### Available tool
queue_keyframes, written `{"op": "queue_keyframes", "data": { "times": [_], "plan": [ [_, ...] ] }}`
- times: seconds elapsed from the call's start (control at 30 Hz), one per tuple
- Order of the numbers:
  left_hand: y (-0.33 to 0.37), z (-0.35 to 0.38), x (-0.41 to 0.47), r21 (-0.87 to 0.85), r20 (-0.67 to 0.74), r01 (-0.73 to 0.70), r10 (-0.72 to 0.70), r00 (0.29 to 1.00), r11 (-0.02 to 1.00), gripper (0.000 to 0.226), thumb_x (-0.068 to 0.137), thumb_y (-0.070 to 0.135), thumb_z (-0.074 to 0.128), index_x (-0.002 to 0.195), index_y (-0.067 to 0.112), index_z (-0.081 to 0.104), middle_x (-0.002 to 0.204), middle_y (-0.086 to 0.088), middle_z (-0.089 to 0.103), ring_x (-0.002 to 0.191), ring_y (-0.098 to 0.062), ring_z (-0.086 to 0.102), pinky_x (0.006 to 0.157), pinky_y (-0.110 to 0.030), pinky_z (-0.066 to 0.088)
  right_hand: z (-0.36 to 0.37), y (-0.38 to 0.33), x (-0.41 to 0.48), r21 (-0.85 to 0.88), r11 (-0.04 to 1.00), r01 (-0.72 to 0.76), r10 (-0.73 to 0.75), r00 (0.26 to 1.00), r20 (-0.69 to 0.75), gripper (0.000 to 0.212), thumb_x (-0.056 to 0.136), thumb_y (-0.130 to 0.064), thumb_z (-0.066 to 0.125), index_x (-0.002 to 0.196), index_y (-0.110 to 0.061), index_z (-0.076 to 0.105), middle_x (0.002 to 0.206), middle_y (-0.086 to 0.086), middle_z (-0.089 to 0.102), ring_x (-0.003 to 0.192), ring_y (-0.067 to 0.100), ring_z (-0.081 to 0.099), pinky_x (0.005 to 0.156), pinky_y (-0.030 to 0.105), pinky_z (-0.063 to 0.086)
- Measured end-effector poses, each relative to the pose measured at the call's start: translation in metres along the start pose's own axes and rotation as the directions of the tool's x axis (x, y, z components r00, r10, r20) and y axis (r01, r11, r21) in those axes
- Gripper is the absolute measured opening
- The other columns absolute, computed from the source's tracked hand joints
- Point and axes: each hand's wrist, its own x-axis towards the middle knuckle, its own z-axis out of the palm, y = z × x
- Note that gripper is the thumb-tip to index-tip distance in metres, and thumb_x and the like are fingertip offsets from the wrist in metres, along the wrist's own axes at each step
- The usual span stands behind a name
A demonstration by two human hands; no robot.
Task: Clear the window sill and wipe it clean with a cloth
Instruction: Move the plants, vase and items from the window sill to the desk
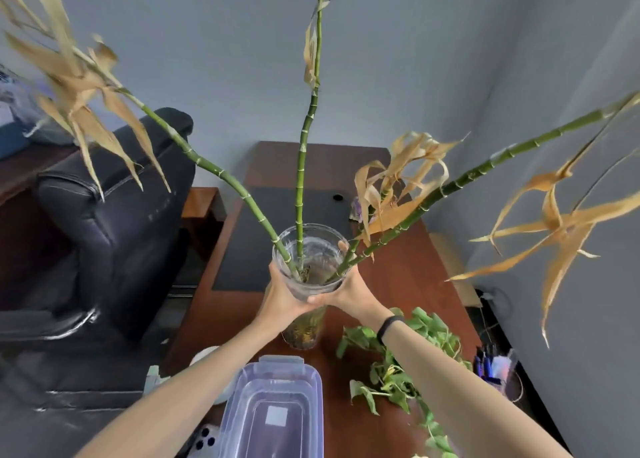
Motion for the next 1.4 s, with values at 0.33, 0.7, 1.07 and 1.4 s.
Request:
{"op": "queue_keyframes", "data": {
  "times": [0.33,0.7,1.07,1.4],
  "plan": [
    [-0.015,0.008,0.002,0.018,-0.01,0.022,-0.021,1.0,1.0,0.128,0.045,0.048,0.091,0.143,0.019,0.014,0.136,0.003,0.045,0.12,-0.008,0.05,0.087,-0.008,0.044,0.003,0.018,0.007,-0.046,0.998,-0.049,0.049,0.999,-0.008,0.109,0.053,-0.005,0.09,0.137,-0.02,0.022,0.134,0.001,0.049,0.123,0.003,0.049,0.096,0.011,0.039],
    [-0.023,0.009,0.006,0.022,0.004,0.009,-0.009,1.0,1.0,0.127,0.046,0.038,0.093,0.143,0.018,0.013,0.13,0.009,0.042,0.114,-0.003,0.047,0.079,0.004,0.039,0.005,0.03,0.012,-0.06,0.992,-0.108,0.107,0.994,-0.019,0.108,0.055,-0.008,0.09,0.135,-0.032,0.02,0.135,-0.003,0.048,0.124,0.005,0.048,0.103,0.016,0.039],
    [-0.026,0.007,0.009,0.027,0.005,-0.001,0.001,1.0,1.0,0.126,0.047,0.042,0.092,0.142,0.027,0.01,0.138,0.0,0.042,0.12,-0.008,0.049,0.092,-0.021,0.049,0.007,0.032,0.017,-0.048,0.994,-0.102,0.1,0.994,-0.035,0.106,0.06,0.0,0.086,0.133,-0.03,0.016,0.13,-0.009,0.046,0.114,-0.01,0.046,0.096,0.005,0.038],
    [-0.027,0.004,0.008,0.009,-0.011,0.0,0.0,1.0,1.0,0.127,0.049,0.034,0.093,0.143,0.021,0.009,0.139,-0.005,0.041,0.122,-0.013,0.048,0.088,-0.013,0.045,0.013,0.029,0.019,-0.043,0.995,-0.092,0.09,0.995,-0.032,0.106,0.058,0.001,0.087,0.139,-0.017,0.021,0.135,-0.001,0.046,0.119,-0.003,0.048,0.096,0.008,0.04]
  ]
}}
